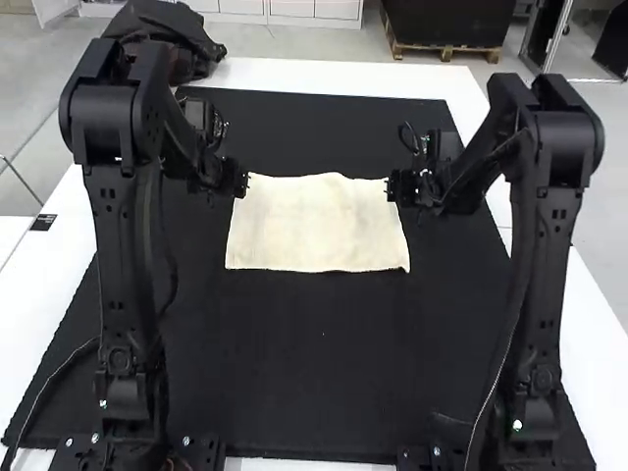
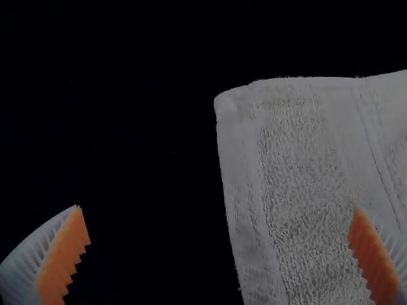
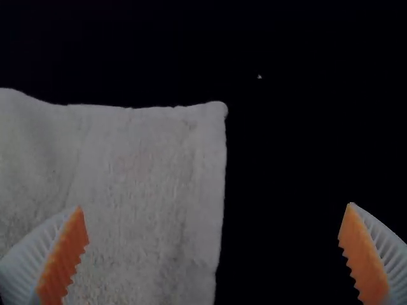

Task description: Fold the towel.

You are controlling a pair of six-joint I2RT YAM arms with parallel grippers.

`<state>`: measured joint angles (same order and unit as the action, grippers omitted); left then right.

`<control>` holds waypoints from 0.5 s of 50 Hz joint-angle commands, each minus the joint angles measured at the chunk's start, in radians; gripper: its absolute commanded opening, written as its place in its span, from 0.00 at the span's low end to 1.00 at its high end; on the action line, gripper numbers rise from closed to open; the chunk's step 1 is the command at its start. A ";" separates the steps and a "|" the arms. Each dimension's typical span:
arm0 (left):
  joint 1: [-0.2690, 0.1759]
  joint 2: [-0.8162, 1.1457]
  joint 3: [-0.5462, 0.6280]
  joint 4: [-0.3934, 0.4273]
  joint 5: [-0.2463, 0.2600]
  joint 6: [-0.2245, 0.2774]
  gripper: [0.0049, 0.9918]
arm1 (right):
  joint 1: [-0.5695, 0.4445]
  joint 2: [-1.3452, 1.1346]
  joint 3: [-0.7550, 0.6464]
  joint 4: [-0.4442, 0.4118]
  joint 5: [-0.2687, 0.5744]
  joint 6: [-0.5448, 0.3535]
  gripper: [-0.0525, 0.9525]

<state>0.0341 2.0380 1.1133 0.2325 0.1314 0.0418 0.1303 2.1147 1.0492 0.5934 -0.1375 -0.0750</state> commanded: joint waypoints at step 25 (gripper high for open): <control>-0.017 0.119 0.122 0.002 0.013 0.027 0.97 | 0.032 0.100 0.100 0.006 0.036 -0.002 0.96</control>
<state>0.0231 2.1357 1.2026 0.2298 0.1318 0.0566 0.1608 2.2017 1.1248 0.5934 -0.1200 -0.0750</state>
